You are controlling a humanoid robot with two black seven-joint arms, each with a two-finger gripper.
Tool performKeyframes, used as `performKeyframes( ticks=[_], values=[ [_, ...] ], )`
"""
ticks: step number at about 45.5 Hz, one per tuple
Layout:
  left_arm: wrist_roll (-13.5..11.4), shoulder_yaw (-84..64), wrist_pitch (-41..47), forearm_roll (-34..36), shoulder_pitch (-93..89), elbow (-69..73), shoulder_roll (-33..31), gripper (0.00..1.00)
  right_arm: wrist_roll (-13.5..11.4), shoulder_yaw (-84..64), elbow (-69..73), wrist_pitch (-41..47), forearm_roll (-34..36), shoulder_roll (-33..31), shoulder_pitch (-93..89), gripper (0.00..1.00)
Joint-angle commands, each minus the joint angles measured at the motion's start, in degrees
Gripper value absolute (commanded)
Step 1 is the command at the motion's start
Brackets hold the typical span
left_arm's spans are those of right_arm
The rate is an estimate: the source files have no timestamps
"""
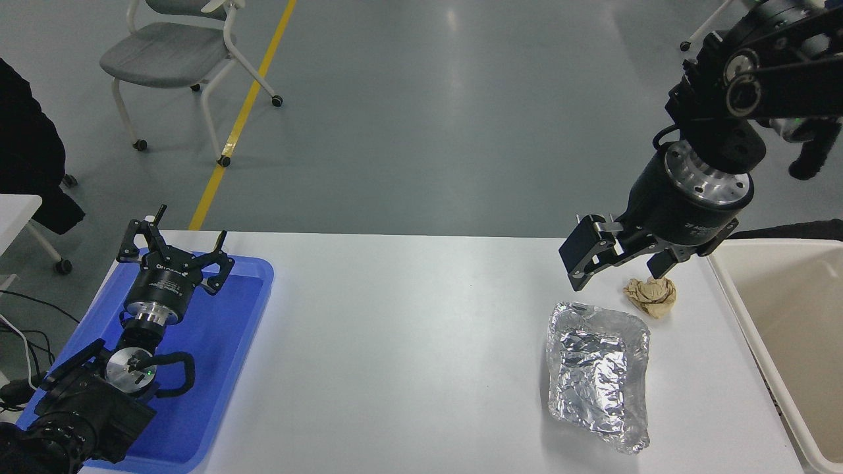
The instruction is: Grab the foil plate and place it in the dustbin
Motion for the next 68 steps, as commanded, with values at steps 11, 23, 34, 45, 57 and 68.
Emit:
performKeyframes(
  ticks=[11, 23, 34, 45, 57, 68],
  values=[
    [0.0, 0.0, 0.0, 0.0, -0.1, 0.0, 0.0, 1.00, 0.0, -0.4, -0.9, -0.5, -3.1, -3.3, -3.4, 1.00],
    [0.0, 0.0, 0.0, 0.0, -0.1, 0.0, 0.0, 1.00, 0.1, 0.0, -2.7, -2.5, -9.5, -10.0, -10.4, 1.00],
    [0.0, 0.0, 0.0, 0.0, -0.1, 0.0, 0.0, 1.00, 0.1, 2.4, -9.1, -4.7, -21.5, -19.5, -24.0, 1.00],
    [0.0, 0.0, 0.0, 0.0, -0.1, 0.0, 0.0, 1.00, -0.4, 14.4, -18.9, -8.0, -29.8, -22.7, -43.7, 1.00],
    [0.0, 0.0, 0.0, 0.0, -0.1, 0.0, -0.1, 1.00, -1.8, 25.1, -27.7, -9.3, -30.6, -21.7, -58.7, 1.00],
    [0.0, 0.0, 0.0, 0.0, -0.1, 0.0, -0.1, 1.00, -1.9, 28.6, -33.2, -15.0, -30.6, -16.4, -66.4, 1.00]
  ],
)
